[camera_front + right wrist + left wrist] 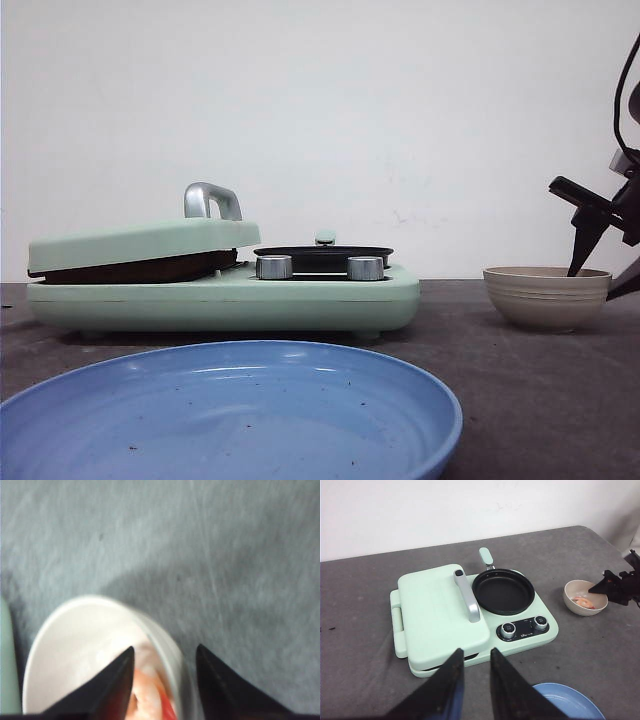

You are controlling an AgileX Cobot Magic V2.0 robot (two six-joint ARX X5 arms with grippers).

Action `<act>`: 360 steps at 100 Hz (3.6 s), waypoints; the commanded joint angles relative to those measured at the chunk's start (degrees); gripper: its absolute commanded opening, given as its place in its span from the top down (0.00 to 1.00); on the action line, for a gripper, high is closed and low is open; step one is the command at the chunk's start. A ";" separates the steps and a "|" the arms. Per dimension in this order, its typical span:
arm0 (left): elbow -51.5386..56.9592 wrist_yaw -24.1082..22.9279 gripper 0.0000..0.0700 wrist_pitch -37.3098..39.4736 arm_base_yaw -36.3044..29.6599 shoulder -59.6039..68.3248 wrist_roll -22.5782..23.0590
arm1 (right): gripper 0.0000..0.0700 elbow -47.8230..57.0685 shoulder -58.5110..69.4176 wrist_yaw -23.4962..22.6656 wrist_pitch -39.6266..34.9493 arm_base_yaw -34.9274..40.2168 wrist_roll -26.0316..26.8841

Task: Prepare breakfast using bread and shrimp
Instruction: 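Grasp the rim of the cream shrimp bowl with the right gripper, then lift the bowl with the right gripper over the frying pan, then tilt the bowl with the right gripper to pour shrimp into the pan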

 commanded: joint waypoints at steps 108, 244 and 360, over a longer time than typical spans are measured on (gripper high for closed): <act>0.98 -0.63 0.99 2.69 -0.31 0.11 1.42 | 1.00 5.70 -3.04 2.60 21.05 9.66 0.72; 0.98 -0.63 0.99 3.21 -0.31 0.09 3.41 | 1.00 20.44 7.50 46.12 30.05 39.26 -60.81; 0.98 -0.63 0.99 3.21 -0.31 0.09 4.57 | 1.00 20.44 7.50 46.12 41.05 41.24 -85.55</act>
